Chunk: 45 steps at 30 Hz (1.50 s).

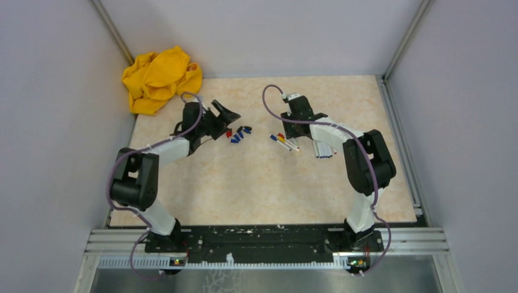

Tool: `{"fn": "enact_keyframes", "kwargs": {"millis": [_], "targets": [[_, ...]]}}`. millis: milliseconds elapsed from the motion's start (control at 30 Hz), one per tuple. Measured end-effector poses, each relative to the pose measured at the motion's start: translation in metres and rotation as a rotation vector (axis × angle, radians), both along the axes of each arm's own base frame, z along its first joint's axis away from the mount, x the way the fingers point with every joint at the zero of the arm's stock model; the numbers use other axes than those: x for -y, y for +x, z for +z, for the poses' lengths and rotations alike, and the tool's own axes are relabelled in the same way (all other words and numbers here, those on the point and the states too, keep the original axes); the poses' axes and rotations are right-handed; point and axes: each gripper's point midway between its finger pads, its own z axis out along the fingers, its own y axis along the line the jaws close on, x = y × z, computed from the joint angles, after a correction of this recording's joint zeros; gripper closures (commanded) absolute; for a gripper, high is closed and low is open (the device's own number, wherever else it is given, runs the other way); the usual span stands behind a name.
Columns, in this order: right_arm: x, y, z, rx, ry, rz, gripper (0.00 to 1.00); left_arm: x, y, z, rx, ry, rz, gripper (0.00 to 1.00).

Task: Open the pen caps

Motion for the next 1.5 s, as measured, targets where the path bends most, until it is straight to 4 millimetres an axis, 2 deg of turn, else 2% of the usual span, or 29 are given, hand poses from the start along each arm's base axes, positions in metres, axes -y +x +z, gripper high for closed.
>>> {"fn": "enact_keyframes", "kwargs": {"millis": [133,333,600,800,1067,1500], "targets": [[-0.002,0.000,0.001,-0.005,0.016,0.010,0.53,-0.017,-0.005,-0.008,-0.003,-0.162,-0.017,0.01],[-0.004,0.002,0.000,-0.013,0.021,0.021,0.52,-0.004,-0.013,0.002,0.040,-0.228,-0.105,0.01],[0.002,0.001,-0.029,-0.077,-0.002,0.011,0.51,0.010,-0.019,0.017,0.123,-0.125,-0.153,0.03],[0.008,0.005,-0.029,-0.076,0.003,-0.002,0.52,0.012,-0.016,0.037,0.199,-0.023,-0.115,0.05],[0.004,0.005,-0.028,-0.076,0.025,0.009,0.52,0.001,-0.012,0.028,0.176,0.026,-0.055,0.05],[0.010,0.012,-0.025,-0.067,0.043,-0.013,0.53,0.003,-0.013,0.024,0.167,0.043,-0.048,0.06]]}}
